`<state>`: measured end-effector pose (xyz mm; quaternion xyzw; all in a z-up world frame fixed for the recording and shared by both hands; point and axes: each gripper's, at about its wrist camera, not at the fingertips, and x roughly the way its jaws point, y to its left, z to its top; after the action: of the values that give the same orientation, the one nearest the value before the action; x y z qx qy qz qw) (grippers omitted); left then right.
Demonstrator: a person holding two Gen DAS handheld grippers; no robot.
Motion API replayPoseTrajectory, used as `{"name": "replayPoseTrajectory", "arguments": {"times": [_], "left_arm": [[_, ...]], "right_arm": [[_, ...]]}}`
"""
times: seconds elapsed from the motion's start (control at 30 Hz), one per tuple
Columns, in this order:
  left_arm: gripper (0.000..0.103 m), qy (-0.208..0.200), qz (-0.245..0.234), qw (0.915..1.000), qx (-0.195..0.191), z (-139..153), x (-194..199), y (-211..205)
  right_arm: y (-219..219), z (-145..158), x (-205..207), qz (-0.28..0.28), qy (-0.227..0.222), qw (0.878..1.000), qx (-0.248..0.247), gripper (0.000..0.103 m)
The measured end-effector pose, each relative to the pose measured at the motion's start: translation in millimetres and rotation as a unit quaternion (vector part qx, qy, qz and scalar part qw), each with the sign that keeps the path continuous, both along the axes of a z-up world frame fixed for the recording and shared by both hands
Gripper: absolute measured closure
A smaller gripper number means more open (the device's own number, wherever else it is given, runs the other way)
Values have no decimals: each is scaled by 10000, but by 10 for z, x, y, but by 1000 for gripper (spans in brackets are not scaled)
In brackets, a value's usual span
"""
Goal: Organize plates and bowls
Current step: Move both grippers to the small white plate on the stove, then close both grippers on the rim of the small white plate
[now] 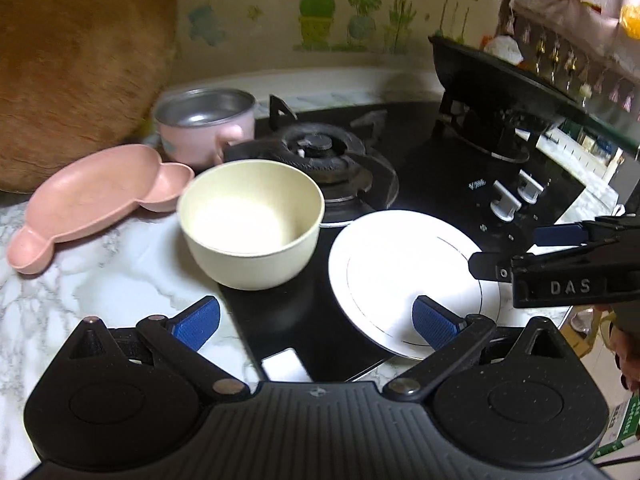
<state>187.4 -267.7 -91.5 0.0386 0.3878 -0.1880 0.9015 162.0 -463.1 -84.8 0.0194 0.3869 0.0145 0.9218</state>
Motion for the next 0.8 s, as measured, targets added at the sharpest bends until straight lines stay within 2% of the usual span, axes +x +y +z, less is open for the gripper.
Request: {"name": "replayPoseTrajectory", "arguments": {"times": [0.13, 0.3, 0.4, 0.47, 0.53, 0.63, 0.73, 0.8], "left_arm": [[1, 271, 14, 9996, -125, -89, 111, -78], [1, 620, -59, 9966, -545, -159, 218, -106], [18, 841, -54, 9937, -738, -213, 285, -102], [35, 975, -2, 9924, -755, -257, 325, -106], [43, 1108, 17, 9905, -810, -297, 357, -107], [48, 1259, 84, 9873, -965, -337, 402, -97], [63, 1355, 128, 9850, -1064, -354, 445, -97], [67, 1420, 180, 9831, -1138, -363, 470, -88]], "right_arm": [[-133, -133, 144, 99, 250, 9993, 244, 16], [-282, -226, 256, 245, 459, 9963, 681, 21], [-388, -293, 327, 185, 611, 9935, 939, 25], [-438, -326, 357, 166, 683, 9916, 1083, 30], [-474, -349, 374, 175, 731, 9899, 1199, 35], [-502, -365, 398, 203, 740, 9886, 1294, 42], [-527, -362, 421, 218, 746, 9870, 1405, 50], [-526, -359, 435, 251, 762, 9862, 1450, 59]]}}
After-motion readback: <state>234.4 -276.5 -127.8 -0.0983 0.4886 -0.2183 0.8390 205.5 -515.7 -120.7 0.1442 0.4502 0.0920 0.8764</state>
